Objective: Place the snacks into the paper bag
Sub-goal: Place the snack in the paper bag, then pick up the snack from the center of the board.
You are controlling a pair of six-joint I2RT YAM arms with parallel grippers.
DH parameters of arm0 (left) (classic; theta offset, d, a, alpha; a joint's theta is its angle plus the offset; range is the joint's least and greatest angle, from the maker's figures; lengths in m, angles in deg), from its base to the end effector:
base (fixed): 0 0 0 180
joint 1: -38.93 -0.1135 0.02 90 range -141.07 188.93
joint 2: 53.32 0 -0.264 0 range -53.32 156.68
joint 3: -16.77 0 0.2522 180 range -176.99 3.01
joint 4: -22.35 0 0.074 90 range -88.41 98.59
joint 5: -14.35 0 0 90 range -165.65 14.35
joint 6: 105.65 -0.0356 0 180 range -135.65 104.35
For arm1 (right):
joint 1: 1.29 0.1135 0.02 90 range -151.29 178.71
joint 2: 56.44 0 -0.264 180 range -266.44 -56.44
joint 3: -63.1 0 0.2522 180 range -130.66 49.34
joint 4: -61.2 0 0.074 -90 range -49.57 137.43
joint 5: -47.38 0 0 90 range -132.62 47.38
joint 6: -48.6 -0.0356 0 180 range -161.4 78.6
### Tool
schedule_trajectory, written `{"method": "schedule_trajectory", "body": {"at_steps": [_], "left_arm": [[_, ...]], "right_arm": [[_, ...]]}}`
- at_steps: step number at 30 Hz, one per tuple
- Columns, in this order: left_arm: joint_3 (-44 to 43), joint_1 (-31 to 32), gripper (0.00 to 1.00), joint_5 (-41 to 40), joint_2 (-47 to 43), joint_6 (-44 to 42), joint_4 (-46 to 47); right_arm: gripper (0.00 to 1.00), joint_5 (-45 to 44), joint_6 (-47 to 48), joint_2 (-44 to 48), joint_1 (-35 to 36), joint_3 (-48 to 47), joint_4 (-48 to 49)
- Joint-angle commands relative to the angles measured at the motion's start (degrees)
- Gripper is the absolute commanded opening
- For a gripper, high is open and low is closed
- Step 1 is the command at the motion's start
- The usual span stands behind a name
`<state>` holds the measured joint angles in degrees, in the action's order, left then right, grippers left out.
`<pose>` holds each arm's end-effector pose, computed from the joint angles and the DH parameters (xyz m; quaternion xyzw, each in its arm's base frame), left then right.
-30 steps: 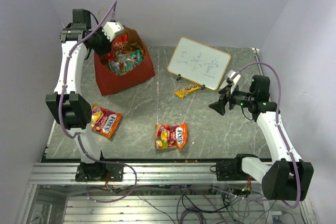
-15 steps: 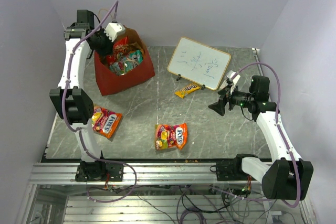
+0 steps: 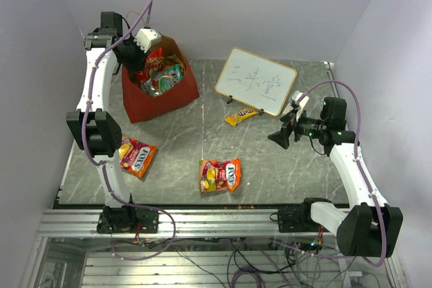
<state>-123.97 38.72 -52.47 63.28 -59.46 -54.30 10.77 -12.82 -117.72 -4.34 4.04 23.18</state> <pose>0.4334 -0.0124 0.3680 0.4044 0.8373 -0.0584 0.3632 0.2191 0.0169 0.2737 -0.3634 0.7487 0.2897 0.4727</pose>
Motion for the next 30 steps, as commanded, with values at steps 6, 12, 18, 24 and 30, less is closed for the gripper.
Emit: {"method": "schedule_trajectory", "body": {"at_steps": [6, 12, 18, 24, 30], "left_arm": [[-1.6, 0.5, 0.46, -2.7, -3.2, 2.8, 1.5], [-1.2, 0.5, 0.51, -4.7, -6.0, 4.1, 2.6], [3.3, 0.5, 0.55, -5.0, -10.9, 5.6, 5.6], [9.5, 0.5, 0.67, -4.7, -17.9, 8.8, 9.7], [18.9, 0.5, 0.8, -4.3, -27.0, 12.9, 15.5]], "right_arm": [[0.96, 0.8, 0.6, 0.0, -0.5, 1.0, 0.9], [0.96, 0.7, 0.5, 0.1, -0.5, 1.1, 1.0], [0.96, 0.8, 0.4, 0.1, -0.5, 1.2, 1.0], [0.96, 0.7, 0.2, -0.1, -0.5, 1.4, 1.5], [0.96, 0.2, -0.3, -0.7, -0.5, 1.5, 1.8]]}}
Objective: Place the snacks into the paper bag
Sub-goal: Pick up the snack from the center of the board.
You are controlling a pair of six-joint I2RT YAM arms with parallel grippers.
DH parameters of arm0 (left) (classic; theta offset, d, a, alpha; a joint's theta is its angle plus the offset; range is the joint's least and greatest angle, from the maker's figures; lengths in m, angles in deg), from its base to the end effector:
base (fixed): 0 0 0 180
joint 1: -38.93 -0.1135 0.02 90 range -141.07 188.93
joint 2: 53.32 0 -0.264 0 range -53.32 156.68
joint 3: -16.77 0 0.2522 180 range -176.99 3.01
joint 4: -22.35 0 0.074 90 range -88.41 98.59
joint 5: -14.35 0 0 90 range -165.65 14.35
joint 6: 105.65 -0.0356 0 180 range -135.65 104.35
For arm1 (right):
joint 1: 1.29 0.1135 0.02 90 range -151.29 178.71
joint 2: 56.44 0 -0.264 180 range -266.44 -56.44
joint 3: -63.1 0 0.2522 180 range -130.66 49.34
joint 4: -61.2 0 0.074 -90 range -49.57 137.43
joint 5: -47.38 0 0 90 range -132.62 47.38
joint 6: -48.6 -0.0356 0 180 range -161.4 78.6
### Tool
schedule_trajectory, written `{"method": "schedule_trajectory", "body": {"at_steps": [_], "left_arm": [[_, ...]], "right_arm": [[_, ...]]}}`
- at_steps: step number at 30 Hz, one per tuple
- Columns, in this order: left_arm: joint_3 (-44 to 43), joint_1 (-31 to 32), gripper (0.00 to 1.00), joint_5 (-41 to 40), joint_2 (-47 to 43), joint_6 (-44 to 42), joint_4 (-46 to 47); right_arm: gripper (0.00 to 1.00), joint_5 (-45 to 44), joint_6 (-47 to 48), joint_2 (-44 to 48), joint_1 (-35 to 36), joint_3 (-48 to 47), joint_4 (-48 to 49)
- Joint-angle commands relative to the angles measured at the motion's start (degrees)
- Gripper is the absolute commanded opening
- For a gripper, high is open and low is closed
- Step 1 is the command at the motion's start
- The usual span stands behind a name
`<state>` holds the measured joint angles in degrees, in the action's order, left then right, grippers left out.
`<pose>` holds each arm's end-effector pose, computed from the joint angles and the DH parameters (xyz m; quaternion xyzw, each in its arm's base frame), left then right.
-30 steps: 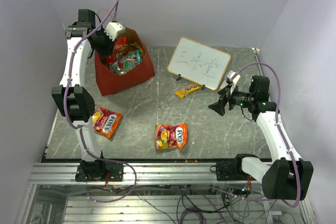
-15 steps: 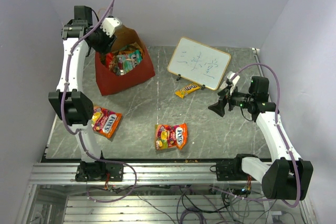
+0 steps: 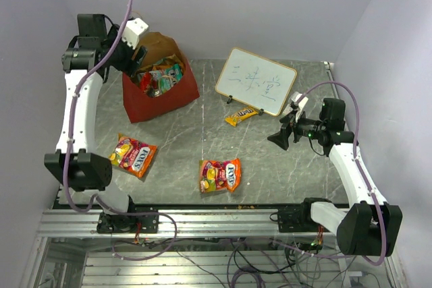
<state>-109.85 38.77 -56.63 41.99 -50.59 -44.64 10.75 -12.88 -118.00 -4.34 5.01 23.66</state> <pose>0.3474 -0.0106 0.4446 0.3342 0.8149 -0.0044 0.4736 0.2191 0.0169 0.2679 -0.3609 0.7520 0.2925 0.4677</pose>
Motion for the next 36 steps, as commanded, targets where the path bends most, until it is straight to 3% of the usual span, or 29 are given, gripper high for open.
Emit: {"method": "schedule_trajectory", "body": {"at_steps": [1, 13, 16, 21, 27, 36], "left_arm": [[6.5, 0.4, 0.82, -0.1, -7.2, 4.6, 6.5], [27.2, 0.5, 0.99, -2.0, -23.4, 9.0, 7.9], [31.8, 0.4, 1.0, -3.6, -26.4, 8.3, 7.7], [38.5, 0.4, 1.0, -6.3, -30.2, 8.2, 7.6], [45.4, 0.4, 1.0, -7.0, -35.4, 9.9, 11.3], [51.3, 0.4, 0.99, -5.5, -39.3, 10.4, 14.0]], "right_arm": [[0.96, 0.2, -0.3, -0.4, -0.5, 0.6, 1.4], [0.94, 2.5, -2.6, -2.6, 0.0, 1.5, 2.7], [0.93, 2.2, -0.8, -5.3, 2.1, 0.2, -0.1], [0.92, -4.3, 3.1, -10.0, 10.6, -2.7, -5.3], [0.91, -10.3, 2.3, -12.3, 21.0, -2.1, -4.7], [0.9, -12.8, 0.1, -20.5, 29.2, -6.0, -4.5]]}}
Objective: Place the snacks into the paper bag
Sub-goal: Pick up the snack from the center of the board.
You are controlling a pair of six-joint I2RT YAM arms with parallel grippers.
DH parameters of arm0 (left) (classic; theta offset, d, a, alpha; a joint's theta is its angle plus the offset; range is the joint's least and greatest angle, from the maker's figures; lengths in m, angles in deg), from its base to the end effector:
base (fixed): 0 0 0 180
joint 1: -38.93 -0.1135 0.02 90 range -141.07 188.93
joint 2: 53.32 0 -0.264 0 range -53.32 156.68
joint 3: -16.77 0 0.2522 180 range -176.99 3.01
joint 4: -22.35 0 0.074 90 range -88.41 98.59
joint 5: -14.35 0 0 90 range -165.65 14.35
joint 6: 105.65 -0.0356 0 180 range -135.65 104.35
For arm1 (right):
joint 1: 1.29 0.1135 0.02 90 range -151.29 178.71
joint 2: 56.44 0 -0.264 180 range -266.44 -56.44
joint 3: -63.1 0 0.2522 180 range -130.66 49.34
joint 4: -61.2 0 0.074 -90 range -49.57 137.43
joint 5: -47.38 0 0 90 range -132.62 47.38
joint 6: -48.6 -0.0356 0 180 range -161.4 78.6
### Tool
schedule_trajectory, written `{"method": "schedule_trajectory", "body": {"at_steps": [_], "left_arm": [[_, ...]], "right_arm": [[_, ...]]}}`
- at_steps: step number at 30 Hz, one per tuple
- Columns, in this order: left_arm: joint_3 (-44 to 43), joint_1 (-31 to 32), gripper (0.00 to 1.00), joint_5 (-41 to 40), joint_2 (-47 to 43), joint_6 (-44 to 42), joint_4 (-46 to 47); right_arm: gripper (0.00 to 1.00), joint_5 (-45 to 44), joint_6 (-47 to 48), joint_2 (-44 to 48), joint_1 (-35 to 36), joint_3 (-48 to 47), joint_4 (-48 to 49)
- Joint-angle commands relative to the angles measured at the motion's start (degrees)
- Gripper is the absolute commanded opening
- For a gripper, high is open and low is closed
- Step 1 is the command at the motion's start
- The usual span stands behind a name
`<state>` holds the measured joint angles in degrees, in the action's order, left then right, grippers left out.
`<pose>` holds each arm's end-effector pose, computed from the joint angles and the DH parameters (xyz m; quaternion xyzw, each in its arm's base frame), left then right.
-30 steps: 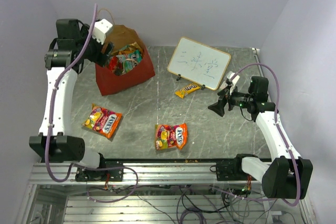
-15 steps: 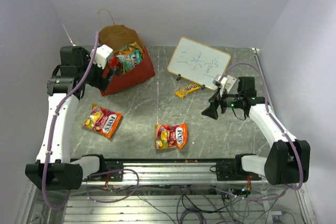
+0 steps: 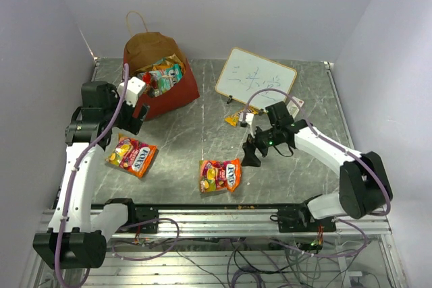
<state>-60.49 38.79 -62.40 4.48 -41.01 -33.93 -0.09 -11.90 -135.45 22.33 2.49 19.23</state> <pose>0.2041 -0.0077 0.3558 0.2443 0.8556 -0.0025 0.4564 0.2272 0.1256 0.2059 -0.4858 0.7644 0.3379 0.2560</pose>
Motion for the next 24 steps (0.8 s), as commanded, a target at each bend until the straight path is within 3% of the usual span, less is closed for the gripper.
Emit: {"method": "schedule_trajectory", "body": {"at_steps": [1, 14, 24], "left_arm": [[2.4, 0.4, 1.0, 0.6, -2.2, 0.7, 3.3], [3.8, -1.4, 1.0, 8.4, -3.5, 1.1, 3.7], [3.9, -1.9, 1.0, 9.6, -3.8, 1.2, 4.0]], "right_arm": [[0.89, -2.7, -1.0, -3.7, 2.9, -4.2, 0.4], [0.9, -23.2, 5.8, -11.1, 2.6, -15.3, 13.0], [0.88, -29.5, 14.2, -22.9, 0.0, -24.8, 11.0]]}}
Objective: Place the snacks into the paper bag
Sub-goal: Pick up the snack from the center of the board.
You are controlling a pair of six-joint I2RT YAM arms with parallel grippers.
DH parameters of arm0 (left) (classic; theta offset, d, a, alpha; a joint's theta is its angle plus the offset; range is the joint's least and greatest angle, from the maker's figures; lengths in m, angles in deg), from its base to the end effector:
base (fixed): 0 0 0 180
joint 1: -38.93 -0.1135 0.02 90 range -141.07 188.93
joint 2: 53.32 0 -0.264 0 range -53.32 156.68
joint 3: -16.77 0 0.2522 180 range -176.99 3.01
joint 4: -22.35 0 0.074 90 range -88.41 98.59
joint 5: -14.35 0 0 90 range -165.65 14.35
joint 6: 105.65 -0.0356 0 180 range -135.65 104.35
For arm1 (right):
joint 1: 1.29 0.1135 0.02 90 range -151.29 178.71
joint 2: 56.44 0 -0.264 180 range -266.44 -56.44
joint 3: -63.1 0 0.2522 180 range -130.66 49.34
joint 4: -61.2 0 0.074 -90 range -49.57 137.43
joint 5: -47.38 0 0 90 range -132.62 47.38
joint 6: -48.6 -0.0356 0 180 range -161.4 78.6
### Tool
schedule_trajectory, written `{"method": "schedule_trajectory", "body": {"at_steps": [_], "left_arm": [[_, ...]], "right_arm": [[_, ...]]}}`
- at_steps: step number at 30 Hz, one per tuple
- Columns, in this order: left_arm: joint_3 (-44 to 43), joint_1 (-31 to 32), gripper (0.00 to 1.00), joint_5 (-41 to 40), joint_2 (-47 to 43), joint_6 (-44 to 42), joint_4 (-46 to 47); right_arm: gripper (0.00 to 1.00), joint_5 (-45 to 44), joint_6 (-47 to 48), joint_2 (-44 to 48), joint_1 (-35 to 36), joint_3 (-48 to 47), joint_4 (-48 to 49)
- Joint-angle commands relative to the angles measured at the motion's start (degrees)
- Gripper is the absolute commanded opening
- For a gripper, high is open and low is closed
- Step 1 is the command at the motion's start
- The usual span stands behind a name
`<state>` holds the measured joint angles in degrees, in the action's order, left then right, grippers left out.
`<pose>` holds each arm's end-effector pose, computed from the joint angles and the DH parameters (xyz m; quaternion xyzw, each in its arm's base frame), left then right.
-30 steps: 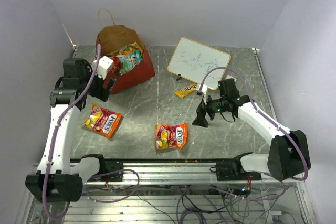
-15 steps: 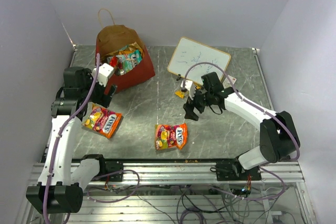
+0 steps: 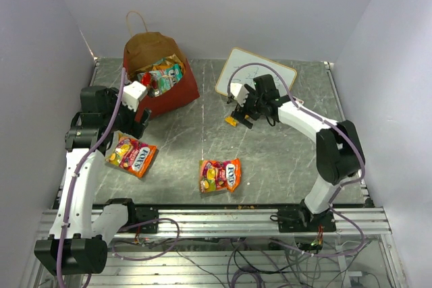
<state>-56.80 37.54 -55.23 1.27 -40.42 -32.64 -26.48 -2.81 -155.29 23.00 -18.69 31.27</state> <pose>0.1926 -0.0078 0.3476 0.2565 0.8424 -0.0527 0.4709 0.3382 0.1635 0.2213 -0.5244 0.7591 0.0844 0.3764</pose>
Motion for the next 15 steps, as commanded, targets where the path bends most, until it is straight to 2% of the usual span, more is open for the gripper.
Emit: {"method": "schedule_trajectory", "body": {"at_steps": [1, 15], "left_arm": [[0.3, -0.7, 1.0, 2.5, -0.7, 0.6, 2.7], [0.3, -1.4, 1.0, 4.0, -0.8, 0.9, 2.6]], "right_arm": [[0.87, -3.0, 6.0, -4.1, -0.6, -4.5, -2.0], [0.78, 0.3, 9.8, -14.4, -0.7, -12.2, -10.7]]}}
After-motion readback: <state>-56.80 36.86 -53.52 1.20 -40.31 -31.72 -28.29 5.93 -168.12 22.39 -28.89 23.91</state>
